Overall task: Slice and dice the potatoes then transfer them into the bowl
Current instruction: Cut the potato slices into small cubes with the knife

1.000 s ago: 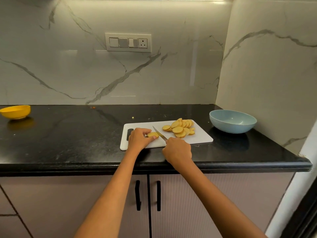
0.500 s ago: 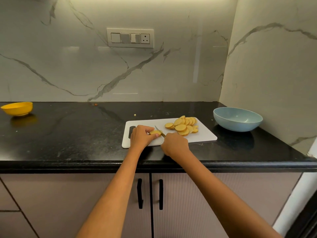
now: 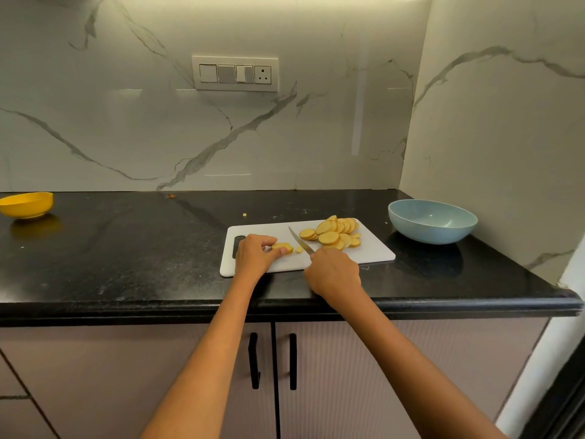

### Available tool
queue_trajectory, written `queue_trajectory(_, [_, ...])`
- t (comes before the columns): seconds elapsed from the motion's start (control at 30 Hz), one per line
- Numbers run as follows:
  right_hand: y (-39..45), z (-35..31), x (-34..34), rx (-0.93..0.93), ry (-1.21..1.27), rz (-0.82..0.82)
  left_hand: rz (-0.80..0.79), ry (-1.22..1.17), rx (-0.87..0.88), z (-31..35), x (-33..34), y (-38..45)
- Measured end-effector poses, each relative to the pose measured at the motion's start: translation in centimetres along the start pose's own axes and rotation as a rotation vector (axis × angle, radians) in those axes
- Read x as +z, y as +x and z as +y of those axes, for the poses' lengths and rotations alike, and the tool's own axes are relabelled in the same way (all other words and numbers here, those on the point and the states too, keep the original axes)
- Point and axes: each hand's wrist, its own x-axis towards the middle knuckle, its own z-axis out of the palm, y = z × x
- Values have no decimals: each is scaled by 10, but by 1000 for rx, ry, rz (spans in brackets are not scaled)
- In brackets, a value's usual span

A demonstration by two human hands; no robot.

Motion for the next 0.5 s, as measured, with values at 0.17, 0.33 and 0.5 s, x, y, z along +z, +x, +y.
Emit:
queue_trajectory(0.17, [2, -10, 1, 9, 11, -12, 1, -7, 15, 1, 0, -1])
queue_trajectory(0.33, [0, -14, 2, 5, -19, -32, 2, -10, 22, 1, -1, -1])
queue_trajectory(0.5, [-3, -18, 3, 11, -42, -17, -4, -18, 20, 2, -1, -1])
